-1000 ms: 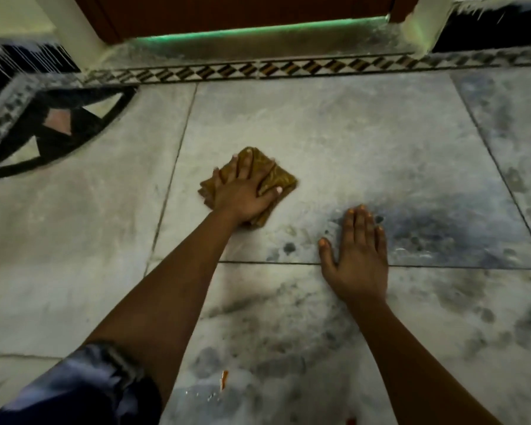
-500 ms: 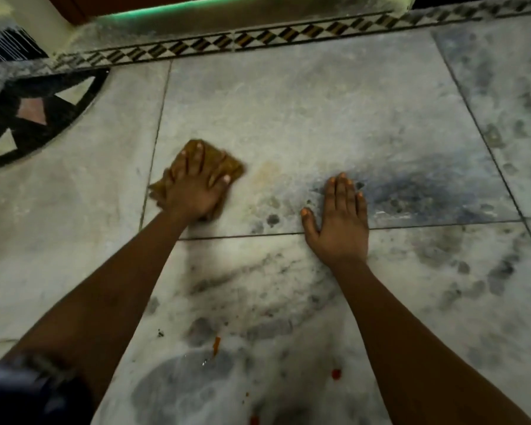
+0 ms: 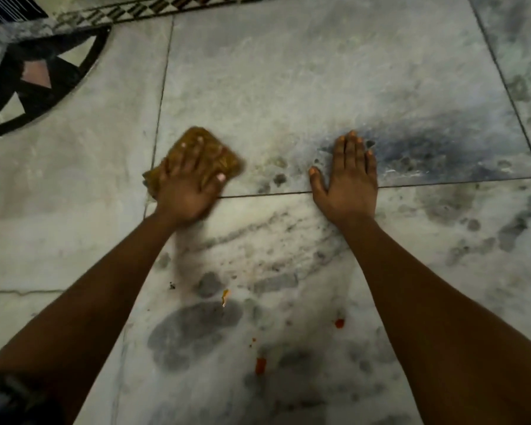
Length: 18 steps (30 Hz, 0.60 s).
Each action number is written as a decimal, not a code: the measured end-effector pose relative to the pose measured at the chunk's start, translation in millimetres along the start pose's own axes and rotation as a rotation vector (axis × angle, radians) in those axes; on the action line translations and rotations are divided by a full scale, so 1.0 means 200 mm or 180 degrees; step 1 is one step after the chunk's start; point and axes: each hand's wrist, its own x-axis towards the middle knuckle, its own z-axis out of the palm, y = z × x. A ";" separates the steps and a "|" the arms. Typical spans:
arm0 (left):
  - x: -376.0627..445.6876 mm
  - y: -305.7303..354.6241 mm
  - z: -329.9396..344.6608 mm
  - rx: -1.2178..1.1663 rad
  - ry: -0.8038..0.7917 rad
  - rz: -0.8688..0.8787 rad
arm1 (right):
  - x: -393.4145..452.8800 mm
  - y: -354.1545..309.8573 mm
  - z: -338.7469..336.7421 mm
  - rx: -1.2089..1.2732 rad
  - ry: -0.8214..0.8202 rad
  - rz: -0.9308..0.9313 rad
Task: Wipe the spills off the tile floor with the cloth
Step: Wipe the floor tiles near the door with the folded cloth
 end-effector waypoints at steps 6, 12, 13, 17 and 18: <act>0.39 0.21 -0.01 -0.0204 -0.0210 -0.0438 | 0.01 0.00 -0.01 -0.0062 -0.0061 0.0015; -0.17 0.36 0.07 0.0074 -0.0148 0.0785 | 0.01 0.00 -0.01 -0.0016 -0.0046 0.0017; -0.22 0.29 0.06 0.0012 -0.0161 0.0829 | 0.01 0.00 -0.01 -0.0024 -0.0070 0.0035; -0.06 0.03 0.01 -0.0210 -0.0038 0.0059 | 0.01 0.00 0.00 0.0059 -0.0028 0.0011; 0.04 0.01 0.00 -0.0235 -0.0045 -0.0266 | 0.01 0.00 0.00 0.0056 -0.0034 0.0019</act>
